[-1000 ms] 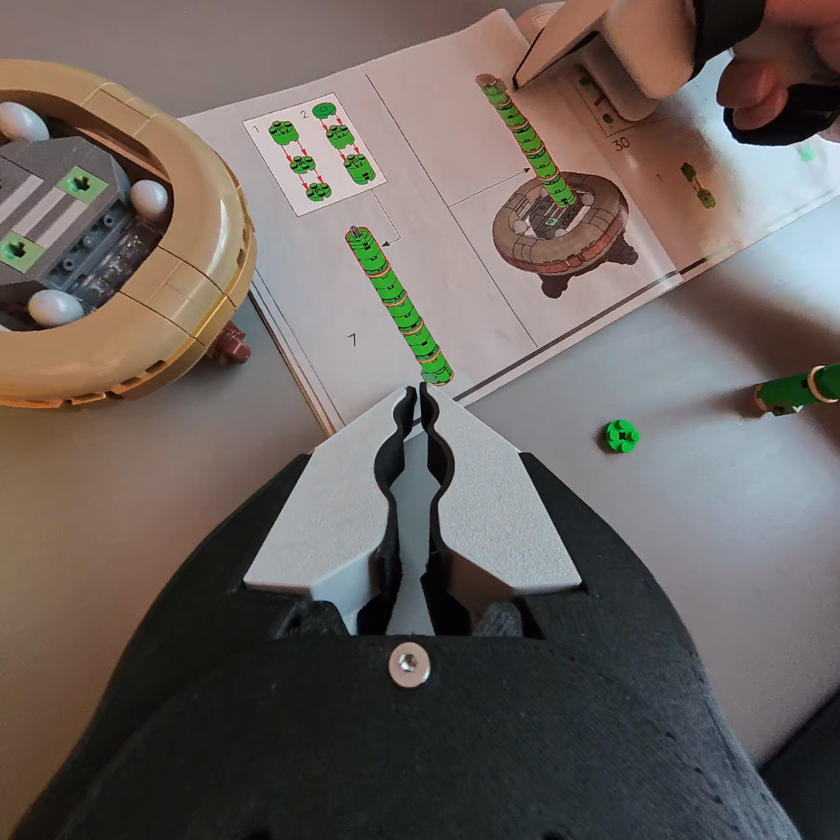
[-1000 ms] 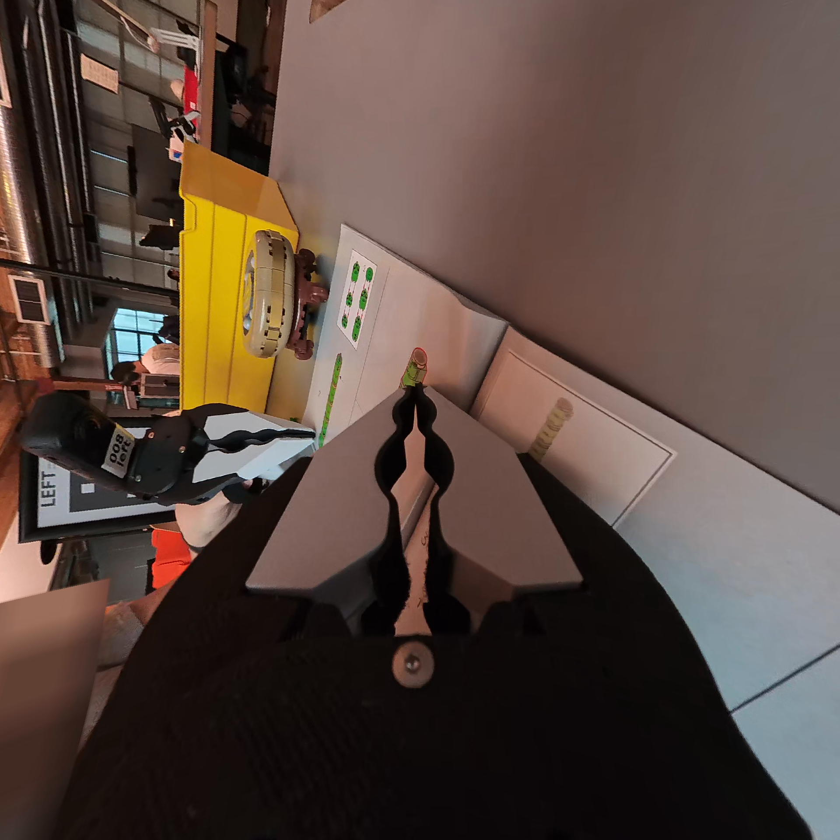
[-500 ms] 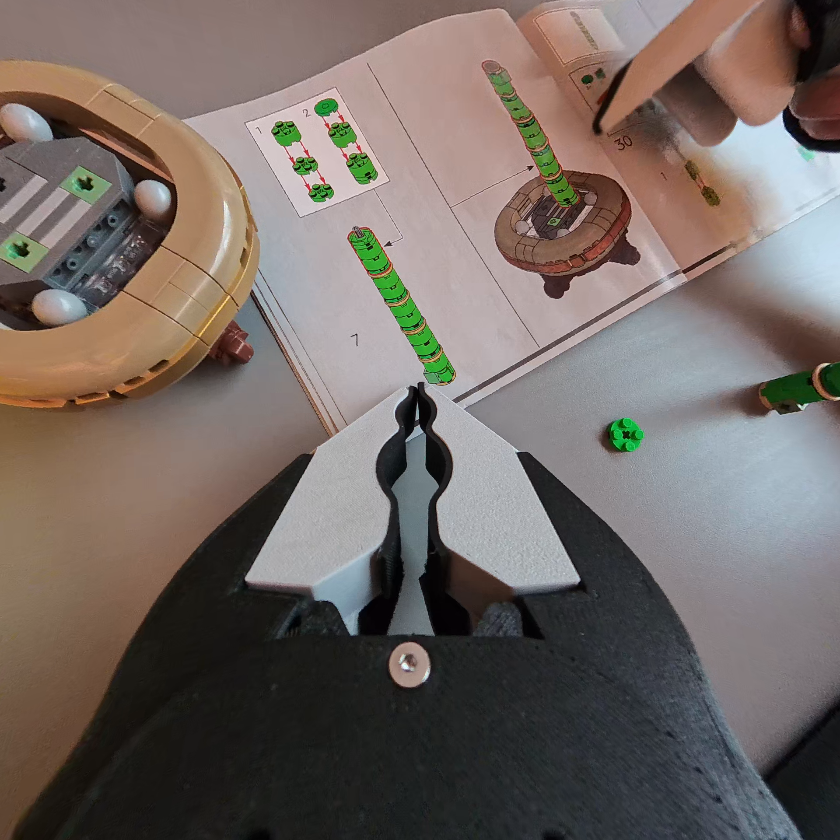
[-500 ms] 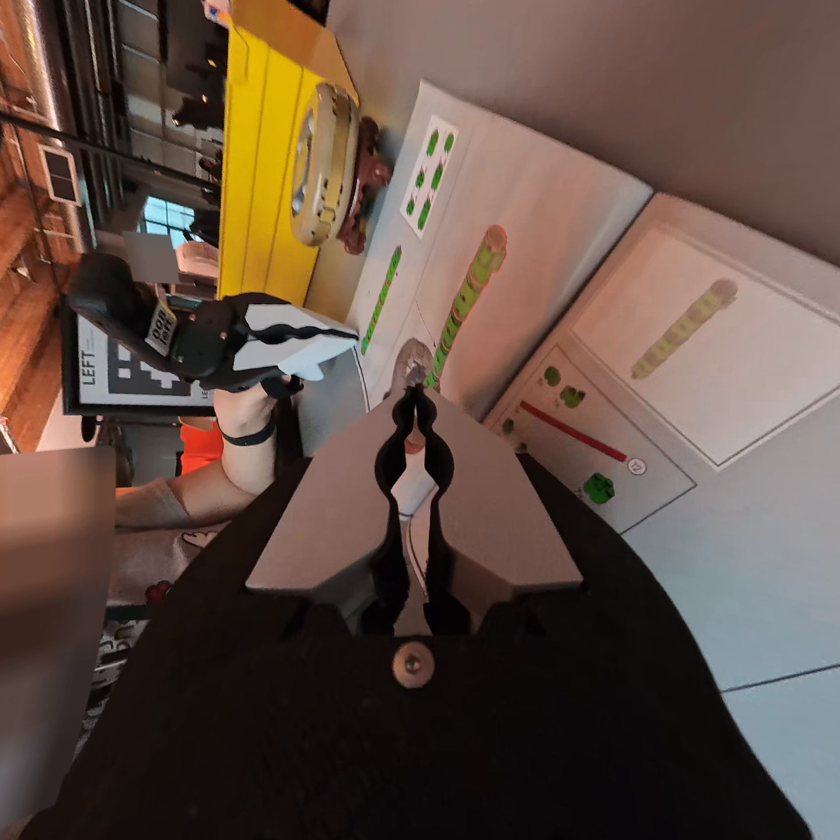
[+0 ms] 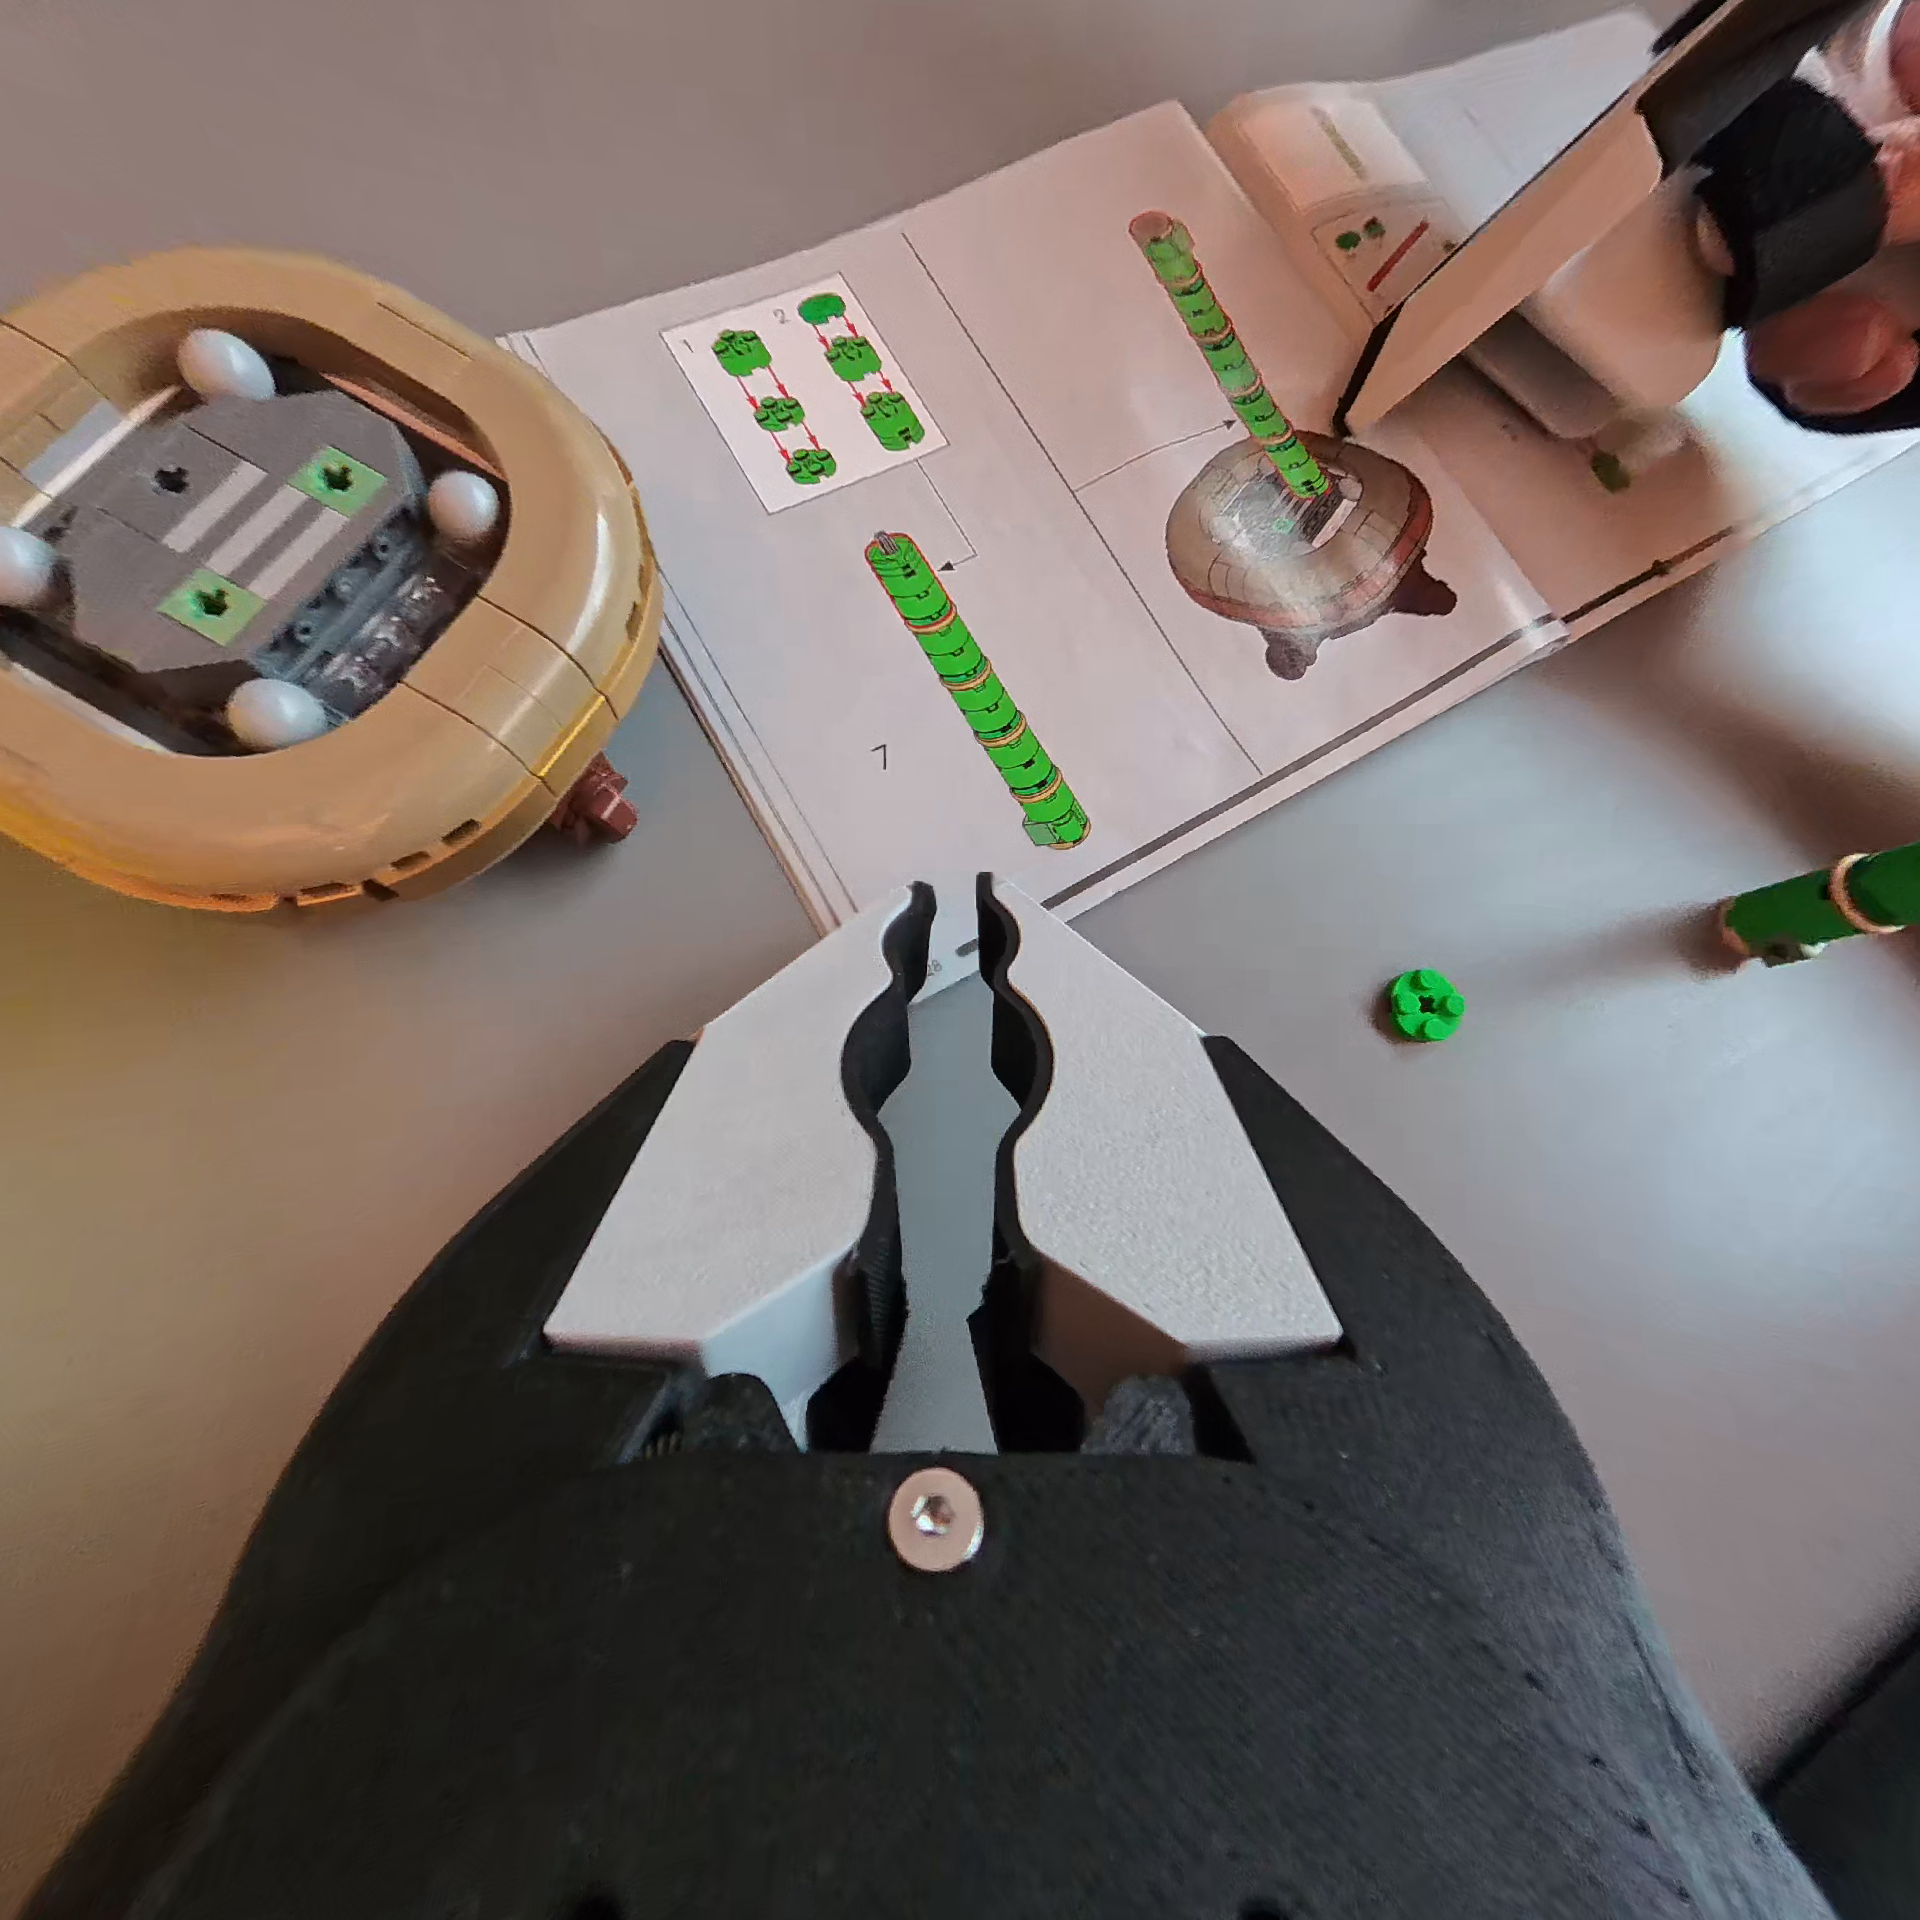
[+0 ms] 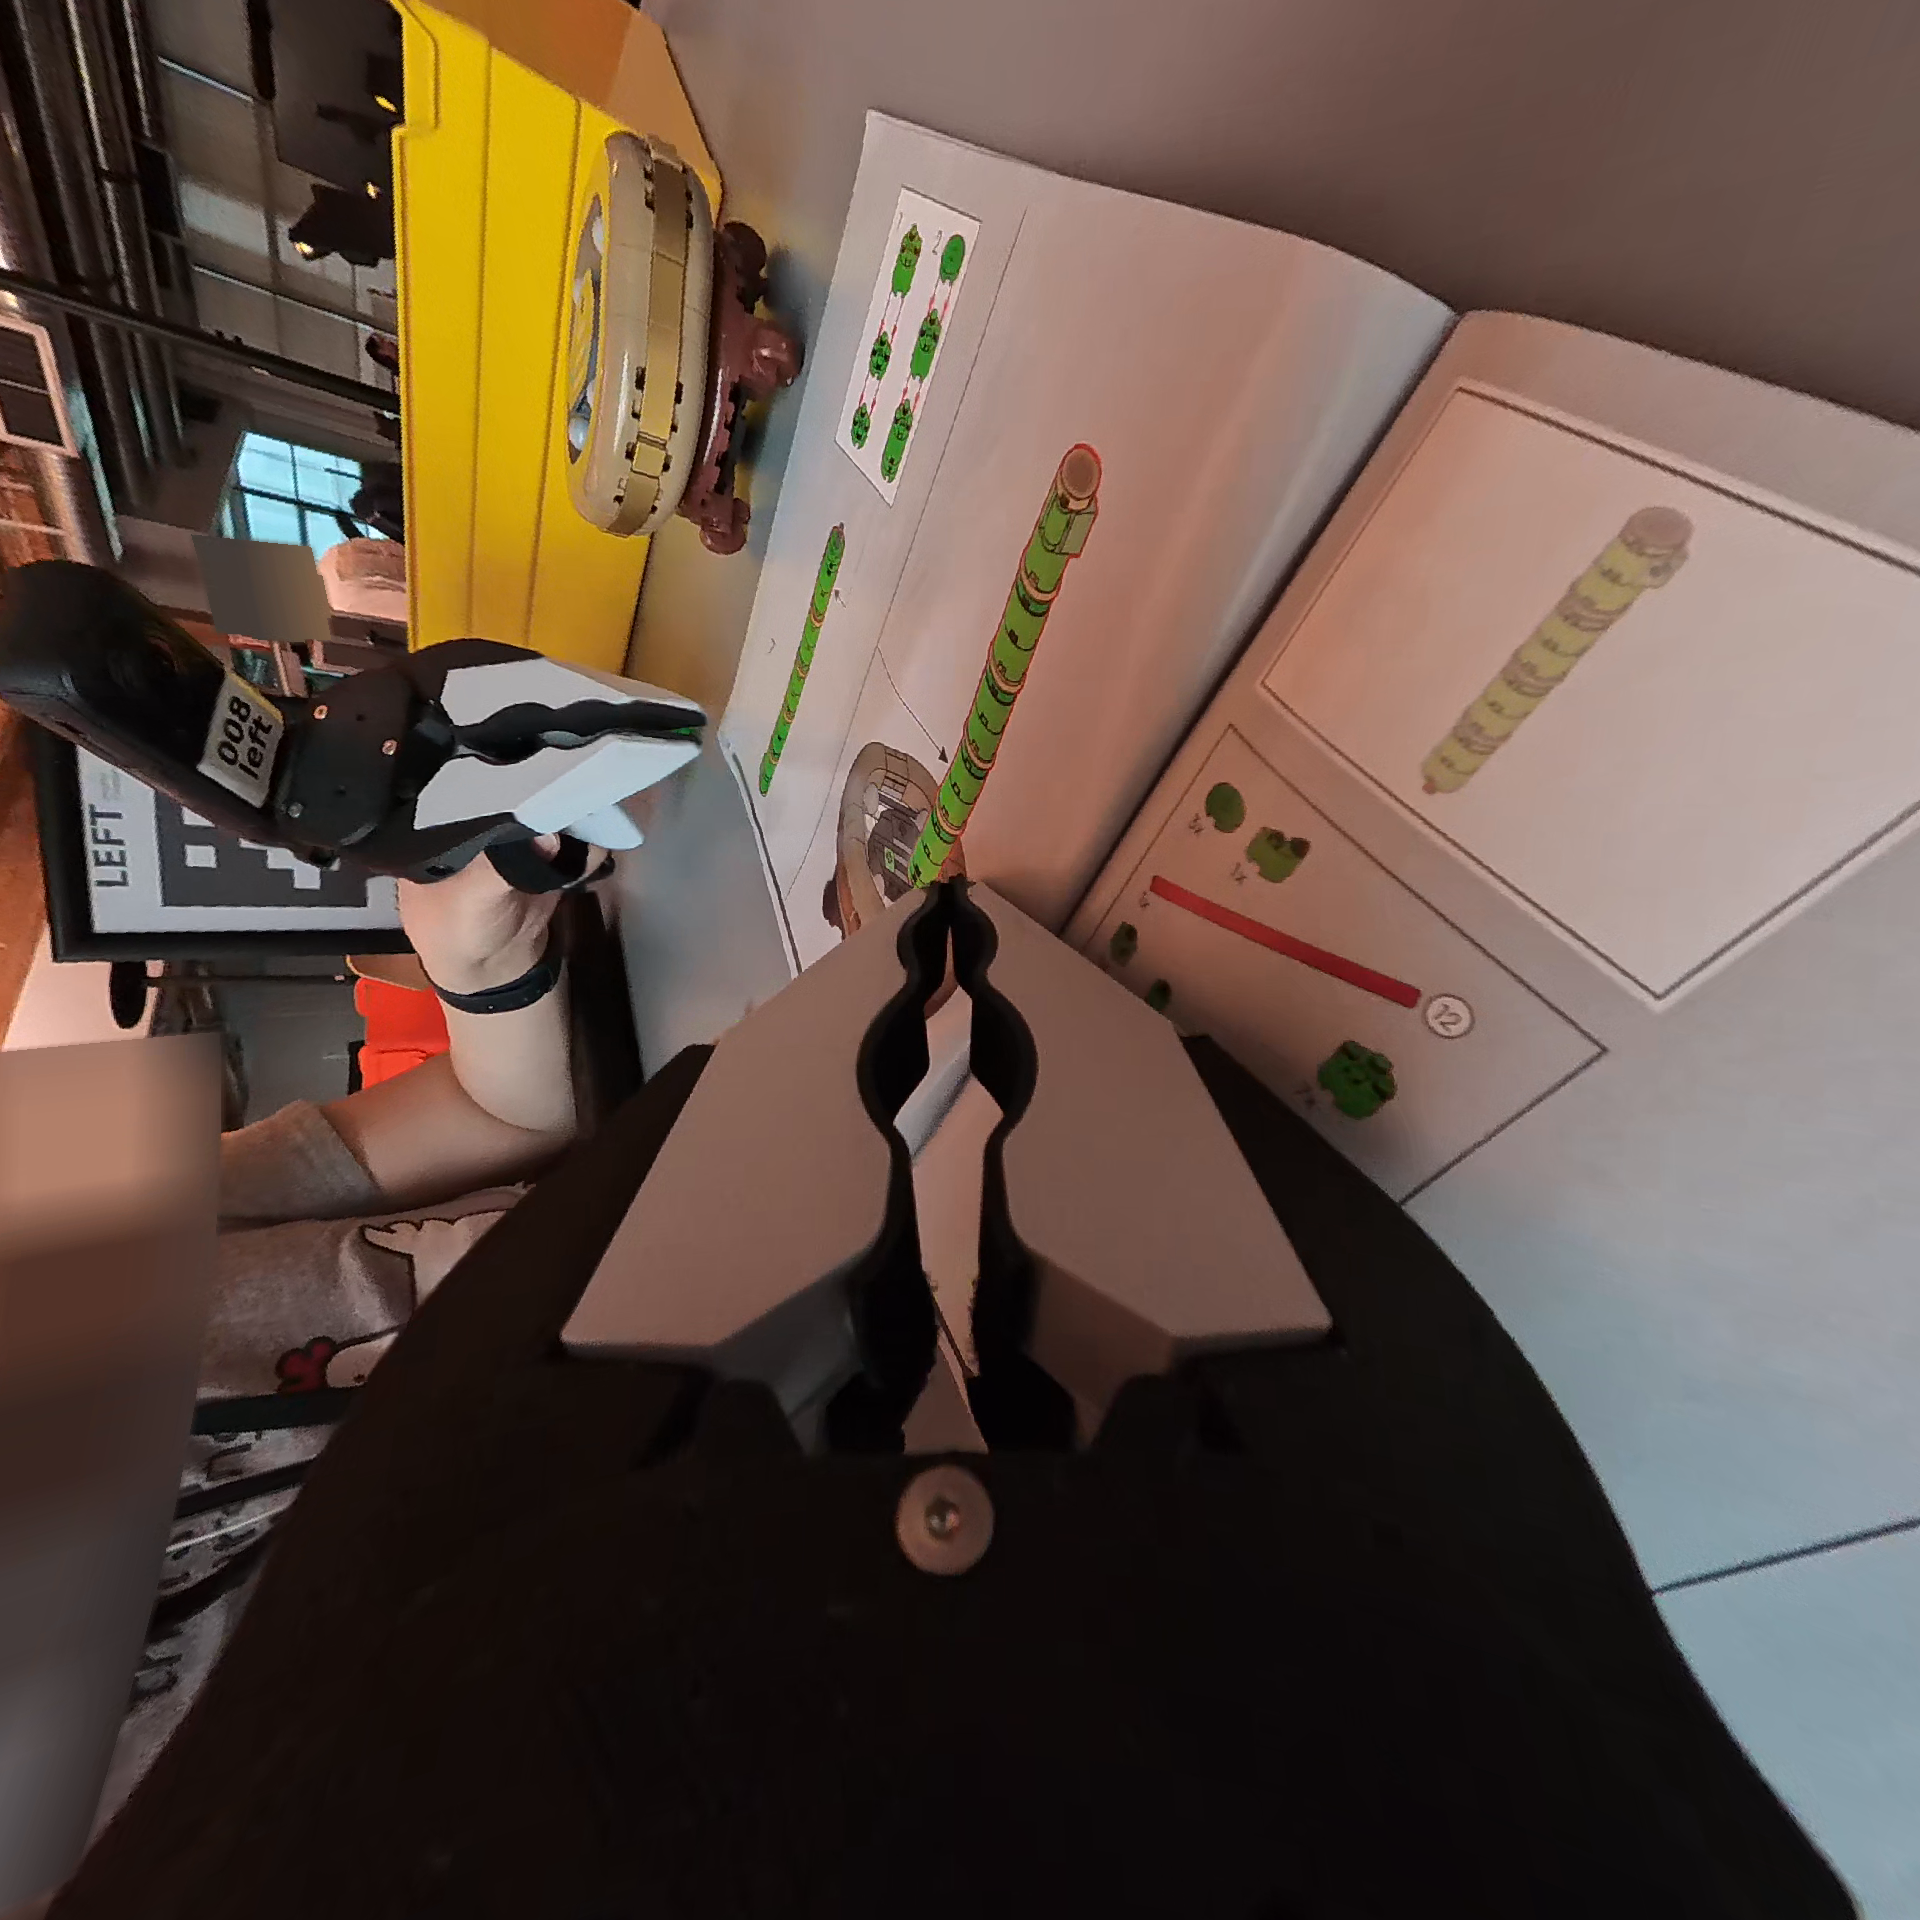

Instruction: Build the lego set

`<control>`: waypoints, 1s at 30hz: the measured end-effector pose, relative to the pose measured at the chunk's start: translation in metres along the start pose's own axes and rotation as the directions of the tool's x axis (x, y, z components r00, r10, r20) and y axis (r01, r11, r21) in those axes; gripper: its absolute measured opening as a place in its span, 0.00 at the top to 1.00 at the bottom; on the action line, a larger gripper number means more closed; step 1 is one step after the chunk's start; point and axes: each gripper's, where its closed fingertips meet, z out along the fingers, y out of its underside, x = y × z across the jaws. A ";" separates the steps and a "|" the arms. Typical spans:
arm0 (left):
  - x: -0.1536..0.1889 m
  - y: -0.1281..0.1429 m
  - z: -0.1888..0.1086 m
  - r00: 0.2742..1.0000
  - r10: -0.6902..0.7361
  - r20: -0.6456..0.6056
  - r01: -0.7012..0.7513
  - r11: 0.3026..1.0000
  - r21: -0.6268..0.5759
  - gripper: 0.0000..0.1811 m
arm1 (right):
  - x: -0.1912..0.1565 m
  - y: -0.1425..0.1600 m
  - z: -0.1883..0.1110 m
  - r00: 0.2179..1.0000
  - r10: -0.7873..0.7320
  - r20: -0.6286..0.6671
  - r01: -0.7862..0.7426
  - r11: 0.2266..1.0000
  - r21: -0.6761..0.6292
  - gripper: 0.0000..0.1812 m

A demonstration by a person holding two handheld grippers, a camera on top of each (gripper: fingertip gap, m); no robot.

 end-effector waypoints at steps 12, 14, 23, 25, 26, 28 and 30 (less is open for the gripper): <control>0.003 -0.021 -0.028 0.995 -0.072 -0.068 0.081 0.988 0.135 0.97 | -0.079 -0.029 -0.084 0.838 -0.251 -0.484 0.330 0.940 0.084 1.00; 0.002 -0.025 -0.033 0.995 -0.070 -0.067 0.080 0.984 0.159 0.97 | -0.118 -0.018 -0.099 0.733 -0.289 -0.616 0.395 0.918 0.039 0.99; -0.010 -0.033 -0.046 0.992 -0.111 -0.060 0.122 0.968 0.221 0.97 | -0.214 0.114 -0.024 0.504 -0.535 -0.678 0.318 0.845 -0.430 1.00; -0.011 -0.033 -0.046 0.992 -0.113 -0.058 0.123 0.966 0.225 0.97 | -0.219 0.143 0.000 0.483 -0.612 -0.626 0.278 0.785 -0.554 1.00; -0.013 -0.033 -0.045 0.992 -0.113 -0.053 0.122 0.966 0.226 0.97 | -0.218 0.156 0.007 0.457 -0.652 -0.605 0.253 0.747 -0.614 1.00; -0.016 -0.033 -0.044 0.993 -0.109 -0.039 0.115 0.967 0.226 0.97 | -0.214 0.173 0.011 0.372 -0.732 -0.570 0.216 0.666 -0.714 1.00; -0.020 -0.033 -0.045 0.994 -0.105 -0.014 0.105 0.966 0.234 0.97 | -0.212 0.184 0.017 0.348 -0.773 -0.530 0.216 0.616 -0.757 1.00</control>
